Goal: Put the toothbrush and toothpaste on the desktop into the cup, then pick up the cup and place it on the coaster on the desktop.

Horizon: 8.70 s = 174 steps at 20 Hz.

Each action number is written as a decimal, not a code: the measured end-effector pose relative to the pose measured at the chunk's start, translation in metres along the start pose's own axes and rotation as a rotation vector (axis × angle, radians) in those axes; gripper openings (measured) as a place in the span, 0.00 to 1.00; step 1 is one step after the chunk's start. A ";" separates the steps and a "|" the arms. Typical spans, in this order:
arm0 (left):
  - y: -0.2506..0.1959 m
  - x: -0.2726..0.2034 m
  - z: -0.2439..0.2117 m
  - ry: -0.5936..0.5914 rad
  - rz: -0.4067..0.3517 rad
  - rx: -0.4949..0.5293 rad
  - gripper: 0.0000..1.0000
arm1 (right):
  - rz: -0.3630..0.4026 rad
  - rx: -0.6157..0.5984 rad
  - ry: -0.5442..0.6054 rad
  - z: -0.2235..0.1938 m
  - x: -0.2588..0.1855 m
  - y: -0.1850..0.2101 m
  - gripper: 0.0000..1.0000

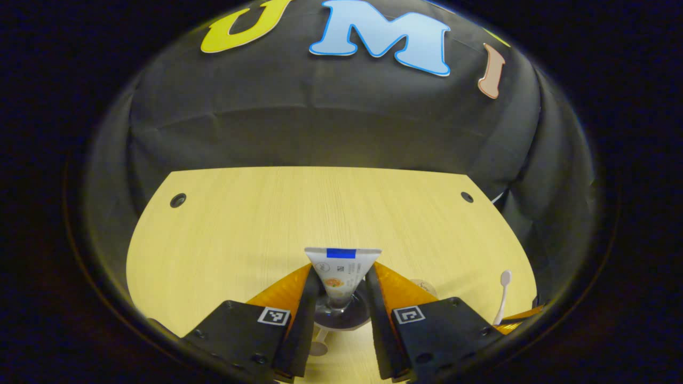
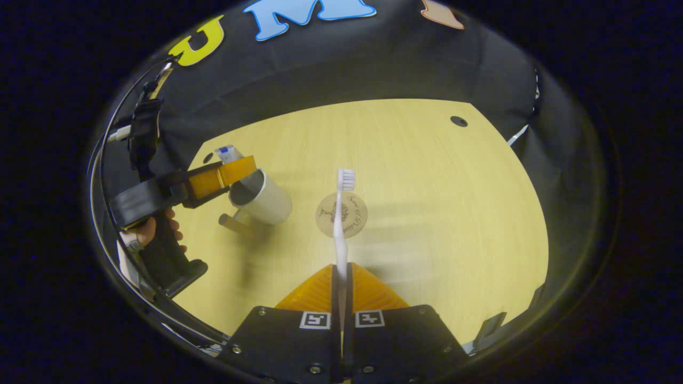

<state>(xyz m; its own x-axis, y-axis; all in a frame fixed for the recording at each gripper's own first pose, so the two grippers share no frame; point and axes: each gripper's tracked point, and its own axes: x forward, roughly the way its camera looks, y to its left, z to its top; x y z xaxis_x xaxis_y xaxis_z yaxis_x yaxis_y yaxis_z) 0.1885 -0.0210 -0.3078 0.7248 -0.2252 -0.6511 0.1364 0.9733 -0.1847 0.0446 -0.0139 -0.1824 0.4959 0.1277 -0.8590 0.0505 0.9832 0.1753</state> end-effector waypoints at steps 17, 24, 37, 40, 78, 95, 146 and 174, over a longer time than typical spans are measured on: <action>0.024 -0.099 0.003 -0.089 -0.003 -0.060 0.56 | 0.124 -0.019 -0.132 0.098 0.017 0.068 0.02; 0.040 -0.128 0.007 -0.119 0.000 -0.102 0.56 | 0.177 -0.058 -0.159 0.136 0.041 0.111 0.02; 0.026 -0.130 0.017 -0.142 -0.073 -0.042 0.65 | 0.173 -0.013 -0.153 0.155 0.079 0.128 0.02; 0.028 -0.134 0.021 -0.157 -0.062 -0.001 0.66 | 0.170 -0.024 -0.157 0.158 0.086 0.134 0.02; 0.075 -0.167 -0.007 -0.146 0.068 -0.126 0.73 | 0.156 -0.212 -0.092 0.078 0.105 0.138 0.11; 0.078 -0.181 -0.013 -0.170 0.083 -0.147 0.73 | 0.104 -0.262 0.237 0.074 0.093 0.145 0.11; 0.046 -0.010 -0.123 0.669 -0.187 0.490 0.74 | 0.093 0.371 0.109 0.012 -0.017 -0.043 0.11; -0.025 0.005 -0.112 0.651 -0.246 0.620 0.34 | 0.113 0.478 0.104 -0.005 -0.016 -0.070 0.12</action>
<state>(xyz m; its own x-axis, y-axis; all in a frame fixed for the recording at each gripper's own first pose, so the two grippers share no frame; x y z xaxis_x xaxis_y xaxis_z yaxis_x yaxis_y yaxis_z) 0.1133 -0.0517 -0.3885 0.1314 -0.2270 -0.9650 0.7081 0.7028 -0.0689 0.0288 -0.0842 -0.1834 0.4331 0.2665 -0.8611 0.4052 0.7958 0.4500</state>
